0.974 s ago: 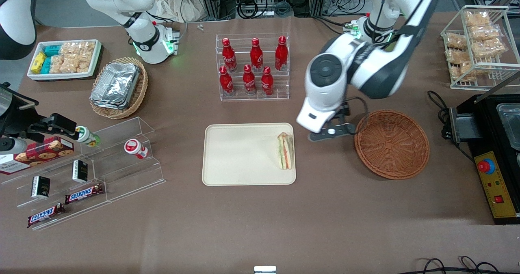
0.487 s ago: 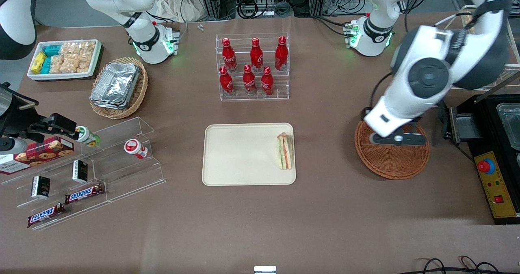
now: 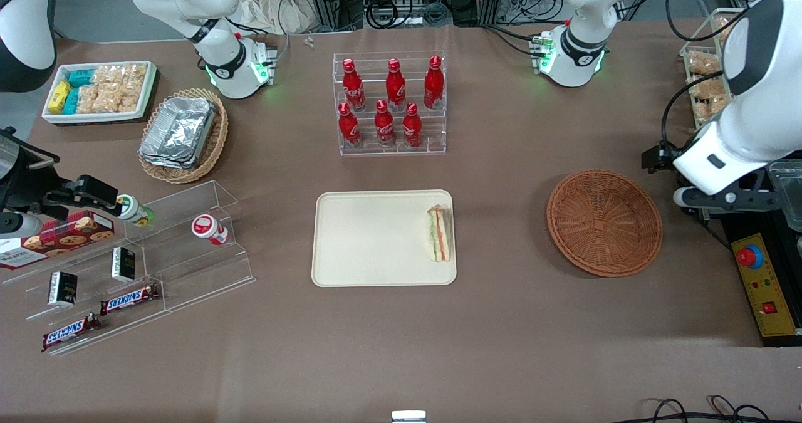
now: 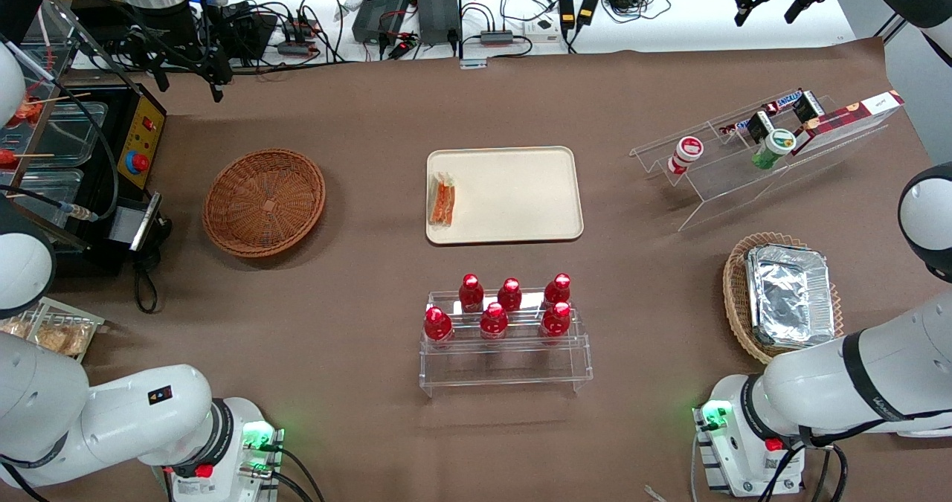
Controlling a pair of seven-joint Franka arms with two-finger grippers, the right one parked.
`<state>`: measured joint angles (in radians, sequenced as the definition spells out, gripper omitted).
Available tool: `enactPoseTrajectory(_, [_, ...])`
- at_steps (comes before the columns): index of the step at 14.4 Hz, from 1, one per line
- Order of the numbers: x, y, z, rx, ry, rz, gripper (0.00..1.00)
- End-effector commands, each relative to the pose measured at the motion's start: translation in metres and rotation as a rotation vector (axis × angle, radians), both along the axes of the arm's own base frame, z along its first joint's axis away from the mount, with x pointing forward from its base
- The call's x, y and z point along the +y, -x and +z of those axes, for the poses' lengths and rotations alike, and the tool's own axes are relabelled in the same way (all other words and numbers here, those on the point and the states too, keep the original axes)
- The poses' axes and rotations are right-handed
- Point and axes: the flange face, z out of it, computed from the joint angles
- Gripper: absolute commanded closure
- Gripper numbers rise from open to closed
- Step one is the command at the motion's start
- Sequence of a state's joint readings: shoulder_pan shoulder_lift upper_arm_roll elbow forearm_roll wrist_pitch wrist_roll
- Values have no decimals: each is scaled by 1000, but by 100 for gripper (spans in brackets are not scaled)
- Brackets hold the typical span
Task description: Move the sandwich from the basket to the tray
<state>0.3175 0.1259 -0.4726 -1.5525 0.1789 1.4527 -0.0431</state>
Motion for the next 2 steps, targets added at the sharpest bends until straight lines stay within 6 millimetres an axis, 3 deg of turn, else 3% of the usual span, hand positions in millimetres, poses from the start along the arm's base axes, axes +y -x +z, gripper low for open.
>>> enactPoseTrajectory(1, [26,0,4,14,18,53,0])
enactPoseTrajectory(2, [30,-2,2,22,35,62,0])
